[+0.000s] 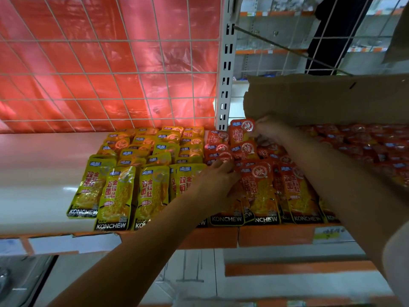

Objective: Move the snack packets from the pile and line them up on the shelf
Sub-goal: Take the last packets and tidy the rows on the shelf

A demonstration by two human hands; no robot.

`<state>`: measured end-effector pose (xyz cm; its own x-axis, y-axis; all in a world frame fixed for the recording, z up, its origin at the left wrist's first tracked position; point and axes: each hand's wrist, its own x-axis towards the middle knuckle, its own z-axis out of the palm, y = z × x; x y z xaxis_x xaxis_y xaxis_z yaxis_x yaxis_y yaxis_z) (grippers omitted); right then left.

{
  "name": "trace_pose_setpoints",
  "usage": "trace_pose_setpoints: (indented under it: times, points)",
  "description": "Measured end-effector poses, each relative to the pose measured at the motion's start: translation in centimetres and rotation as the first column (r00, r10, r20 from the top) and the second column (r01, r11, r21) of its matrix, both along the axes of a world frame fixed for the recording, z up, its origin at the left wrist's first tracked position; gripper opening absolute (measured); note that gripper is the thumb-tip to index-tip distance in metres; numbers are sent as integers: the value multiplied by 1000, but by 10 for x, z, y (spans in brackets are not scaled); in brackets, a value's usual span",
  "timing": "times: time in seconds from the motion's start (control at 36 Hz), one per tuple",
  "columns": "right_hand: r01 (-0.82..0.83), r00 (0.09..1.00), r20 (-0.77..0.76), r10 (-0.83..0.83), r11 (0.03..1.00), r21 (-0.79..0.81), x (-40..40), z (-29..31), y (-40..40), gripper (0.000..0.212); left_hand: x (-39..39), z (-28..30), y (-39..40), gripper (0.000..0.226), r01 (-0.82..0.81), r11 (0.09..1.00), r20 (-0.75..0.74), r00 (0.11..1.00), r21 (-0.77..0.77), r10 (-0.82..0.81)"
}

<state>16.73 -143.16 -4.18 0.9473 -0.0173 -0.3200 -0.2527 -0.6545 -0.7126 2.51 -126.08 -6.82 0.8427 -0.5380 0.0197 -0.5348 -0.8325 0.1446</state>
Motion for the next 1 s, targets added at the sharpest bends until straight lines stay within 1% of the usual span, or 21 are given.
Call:
trace_pose_setpoints:
  times: [0.08,0.14,0.28,0.33,0.39,0.42,0.44,0.47,0.5,0.56,0.69,0.72,0.78,0.83,0.89,0.94,1.0]
  points:
    - [-45,998,28,48,994,-97,-1,-1,-2,16,0,-1,0,52,3,1000,6,1000,-8,-3]
    - [-66,997,21,70,985,-159,-2,-2,-3,12,0,-1,0,53,5,1000,5,1000,-11,-5]
    - [-120,991,16,133,934,-336,-8,1,1,21,1,-1,0,53,9,1000,17,1000,-11,-9]
    - [-130,989,15,144,926,-353,-9,3,1,19,1,-1,0,53,13,1000,24,1000,-9,-13]
    - [-133,988,38,153,939,-318,-9,3,0,6,1,-2,0,53,16,1000,37,999,-6,-16]
    - [-134,985,73,159,954,-268,-9,1,-1,9,0,-2,0,53,18,1000,43,999,-5,-17]
    - [-129,982,110,156,967,-220,-9,0,-2,22,0,-2,1,53,19,1000,48,999,-8,-19]
    - [-120,977,152,150,975,-188,-10,-2,-3,31,0,-3,1,53,18,1000,51,999,-8,-18]
    - [-110,970,194,146,976,-186,-11,-3,-3,35,0,-3,1,53,20,1000,51,999,-14,-19]
    - [-92,959,244,144,973,-210,-12,-5,-3,36,0,-3,1,53,21,1000,52,998,-19,-20]
    - [-51,953,273,135,954,-296,-17,-5,-2,32,0,-4,2,52,22,999,48,999,-26,-21]
    - [-41,946,291,140,946,-322,-21,-4,0,30,-1,-3,4,51,38,997,38,999,-62,-35]
    - [-22,917,365,160,934,-356,-29,0,7,31,-2,3,13,46,71,979,19,997,-190,-69]
    - [-29,880,442,176,947,-319,-41,5,20,36,-5,10,30,41,72,950,39,997,-303,-64]
    - [-106,828,505,242,953,-284,-60,8,38,32,-10,16,53,39,83,903,137,990,-422,-27]
    - [-203,758,551,349,929,-309,-82,7,59,25,-18,20,77,40,60,839,181,982,-541,47]
    - [-306,679,585,443,895,-323,-102,2,81,20,-24,20,101,38,31,814,197,975,-580,104]
